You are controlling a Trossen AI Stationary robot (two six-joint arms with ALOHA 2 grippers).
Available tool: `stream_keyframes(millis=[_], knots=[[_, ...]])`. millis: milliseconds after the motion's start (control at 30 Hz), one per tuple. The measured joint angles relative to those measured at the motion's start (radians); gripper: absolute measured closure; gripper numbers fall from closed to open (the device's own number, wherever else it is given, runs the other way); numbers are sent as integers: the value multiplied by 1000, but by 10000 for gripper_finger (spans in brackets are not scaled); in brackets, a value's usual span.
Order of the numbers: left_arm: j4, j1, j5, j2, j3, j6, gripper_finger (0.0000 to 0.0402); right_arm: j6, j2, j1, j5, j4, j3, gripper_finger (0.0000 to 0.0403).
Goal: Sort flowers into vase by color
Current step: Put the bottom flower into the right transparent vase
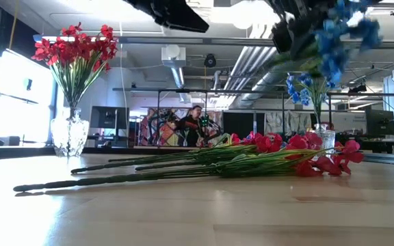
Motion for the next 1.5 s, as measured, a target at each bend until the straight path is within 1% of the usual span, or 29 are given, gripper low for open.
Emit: stream_keyframes(millis=[167, 233, 367, 500, 567, 667, 833, 867, 933, 1067, 1133, 1233, 1400, 1500], knots=[[-48, -12, 26, 57, 28, 55, 208, 0, 74, 46, -39, 17, 80, 403], [-82, -24, 20, 83, 45, 82, 203, 0, 99, 58, -46, 30, 110, 403], [-185, -44, -7, 131, 94, 132, 203, -1, 132, 68, -58, 44, 151, 403], [-230, -49, -38, 144, 112, 144, 214, 0, 136, 67, -81, 54, 160, 403], [-238, -49, -58, 144, 112, 124, 230, 2, 136, 67, -87, 54, 160, 403], [-238, -47, -75, 143, 112, 95, 272, 0, 136, 67, -98, 54, 160, 403], [-256, -40, -55, 140, 112, 41, 375, -51, 136, 67, -91, 67, 160, 400], [-273, -37, -40, 140, 112, 33, 387, -60, 136, 67, -79, 75, 160, 396], [-300, -29, -15, 140, 112, 8, 390, -73, 135, 67, -50, 86, 160, 386], [-342, -22, -7, 140, 112, -40, 396, -110, 123, 53, -29, 138, 160, 350], [-347, -18, 8, 140, 112, -76, 398, -109, 100, 45, 9, 183, 160, 331], [-339, -9, 45, 140, 112, -118, 399, -115, 52, 25, 106, 238, 160, 307], [-306, 17, 115, 140, 112, -217, 400, -187, -61, -8, 339, 310, 160, 276], [-269, 38, 158, 140, 112, -280, 401, -232, -129, -15, 447, 356, 160, 265]])
